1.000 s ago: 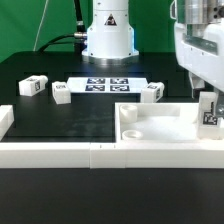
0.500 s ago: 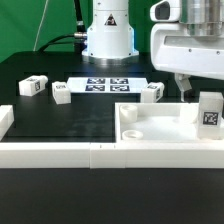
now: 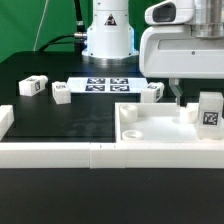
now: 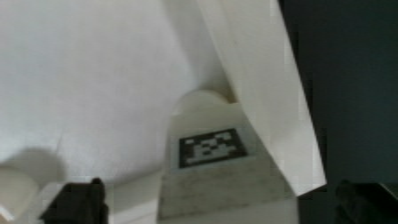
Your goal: Assemble one leg
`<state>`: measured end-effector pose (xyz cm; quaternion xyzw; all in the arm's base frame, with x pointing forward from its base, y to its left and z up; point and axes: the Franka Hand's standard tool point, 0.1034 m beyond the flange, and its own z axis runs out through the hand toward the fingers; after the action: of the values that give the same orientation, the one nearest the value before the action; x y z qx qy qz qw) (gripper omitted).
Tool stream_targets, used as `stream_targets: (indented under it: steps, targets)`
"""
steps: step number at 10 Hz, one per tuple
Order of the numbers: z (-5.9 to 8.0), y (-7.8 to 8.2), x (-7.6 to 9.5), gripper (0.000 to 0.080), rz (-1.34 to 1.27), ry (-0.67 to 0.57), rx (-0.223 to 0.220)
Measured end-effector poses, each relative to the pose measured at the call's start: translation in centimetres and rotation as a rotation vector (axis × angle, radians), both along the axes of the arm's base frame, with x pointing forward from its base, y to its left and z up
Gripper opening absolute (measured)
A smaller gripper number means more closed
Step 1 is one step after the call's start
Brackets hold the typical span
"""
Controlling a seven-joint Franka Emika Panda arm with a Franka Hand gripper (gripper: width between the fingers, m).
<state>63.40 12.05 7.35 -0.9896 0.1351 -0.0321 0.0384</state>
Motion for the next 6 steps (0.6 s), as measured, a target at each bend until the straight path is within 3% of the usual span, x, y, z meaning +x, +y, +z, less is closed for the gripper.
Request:
stream_targets:
  steps: [2,4,5,6]
  targets:
    - [0.04,0.01,0.02,0.0648,0.042,-0.003,-0.003]
    - [0.01,-0.02,0.00,0.0379,0.040,-0.002,-0.003]
    - [0.02,-0.09,0.02,0.0291,0.039,-0.002,-0.003]
    - [0.02,-0.09,0.01,0.0291,0.039,-0.002,-0.003]
